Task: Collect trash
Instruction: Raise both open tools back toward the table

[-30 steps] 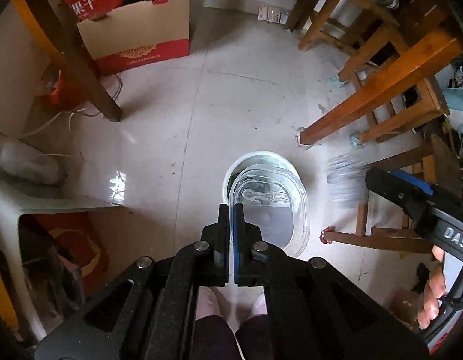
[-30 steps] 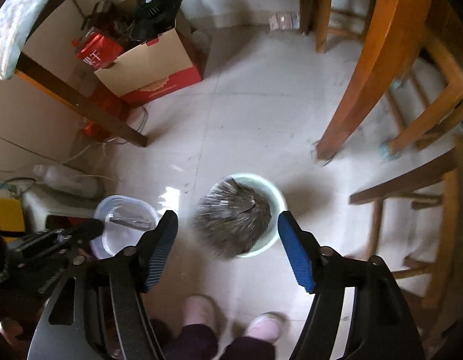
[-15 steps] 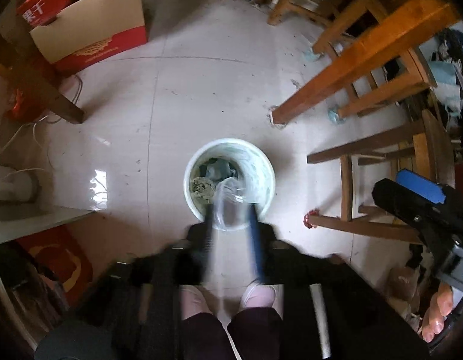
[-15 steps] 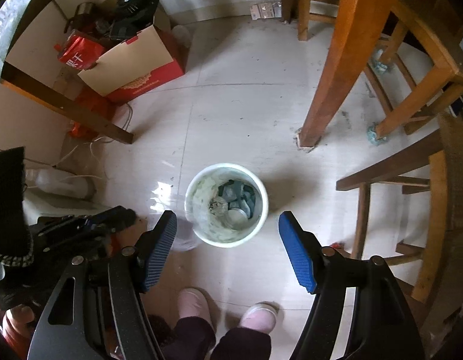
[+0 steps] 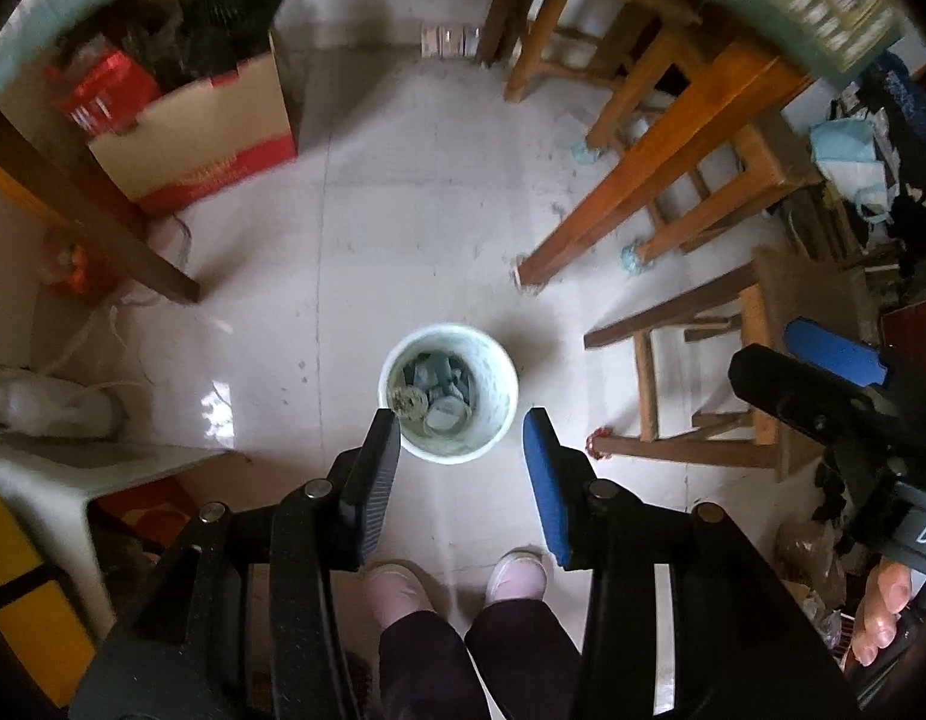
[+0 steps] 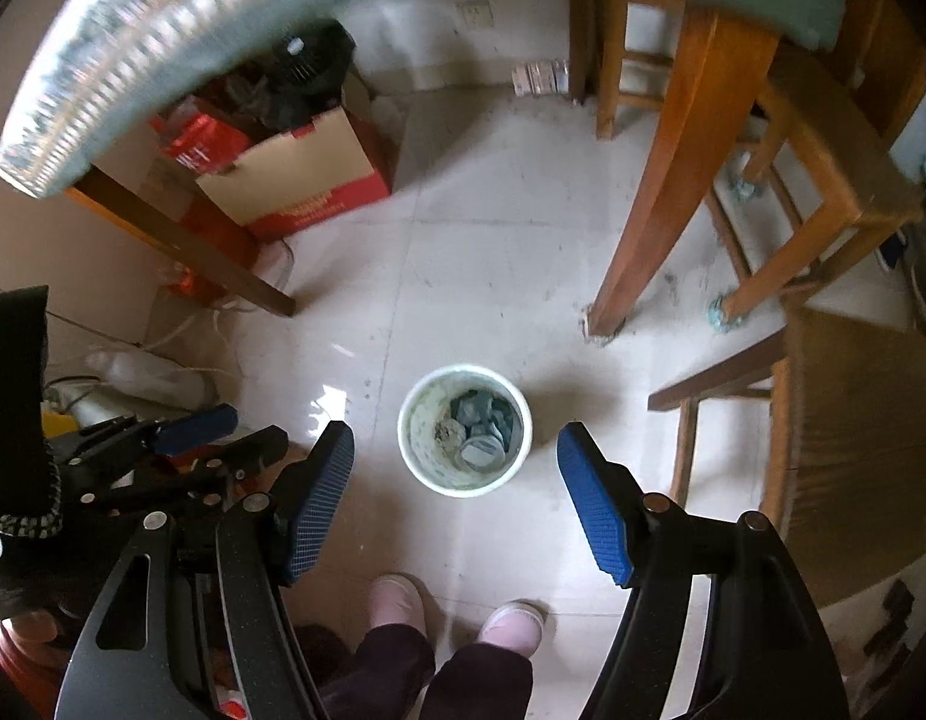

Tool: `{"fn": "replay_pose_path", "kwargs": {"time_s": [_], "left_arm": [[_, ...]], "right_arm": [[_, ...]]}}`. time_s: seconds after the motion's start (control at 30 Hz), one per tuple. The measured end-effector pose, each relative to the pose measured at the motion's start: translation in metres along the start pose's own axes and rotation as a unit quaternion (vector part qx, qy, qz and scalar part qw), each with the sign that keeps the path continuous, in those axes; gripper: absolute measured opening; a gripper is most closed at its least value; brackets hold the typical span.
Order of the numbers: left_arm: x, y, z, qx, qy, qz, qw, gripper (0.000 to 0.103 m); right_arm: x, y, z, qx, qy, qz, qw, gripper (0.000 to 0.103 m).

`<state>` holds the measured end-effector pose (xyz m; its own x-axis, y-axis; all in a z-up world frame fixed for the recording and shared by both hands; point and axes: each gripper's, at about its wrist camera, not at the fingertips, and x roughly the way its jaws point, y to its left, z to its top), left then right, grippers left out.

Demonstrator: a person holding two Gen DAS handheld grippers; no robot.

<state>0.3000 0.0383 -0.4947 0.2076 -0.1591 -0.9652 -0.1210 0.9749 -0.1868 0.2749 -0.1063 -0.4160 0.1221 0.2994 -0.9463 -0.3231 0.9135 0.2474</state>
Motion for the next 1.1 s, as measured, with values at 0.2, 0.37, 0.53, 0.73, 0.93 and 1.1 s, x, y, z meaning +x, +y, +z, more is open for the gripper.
{"fn": "replay_pose_path", "kwargs": {"time_s": [0.2,0.37,0.53,0.73,0.93,1.1], "left_arm": [[-0.096,-0.006,0.012,-0.002,-0.055,0.004,0.9985,0.041],[-0.178,-0.011,0.018,0.001,-0.102,0.01,0.9947,0.041],[-0.25,-0.017,0.016,0.014,-0.148,0.016,0.9888,0.043],[-0.338,-0.025,0.008,0.029,-0.208,0.016,0.9775,0.044],[-0.419,-0.028,-0.003,0.047,-0.276,0.007,0.96,0.048],[-0.47,-0.029,-0.012,0.068,-0.322,-0.004,0.9442,0.051]], "right_arm": [[-0.068,0.021,0.013,-0.007,-0.034,0.007,0.999,0.067],[-0.129,0.041,0.019,-0.009,-0.064,0.005,0.998,0.067],[-0.194,0.062,0.023,-0.014,-0.102,-0.001,0.995,0.067],[-0.274,0.083,0.026,-0.022,-0.155,-0.013,0.988,0.067],[-0.344,0.105,0.023,-0.015,-0.211,-0.03,0.977,0.067],[-0.389,0.119,0.019,-0.007,-0.268,-0.048,0.962,0.067]]}}
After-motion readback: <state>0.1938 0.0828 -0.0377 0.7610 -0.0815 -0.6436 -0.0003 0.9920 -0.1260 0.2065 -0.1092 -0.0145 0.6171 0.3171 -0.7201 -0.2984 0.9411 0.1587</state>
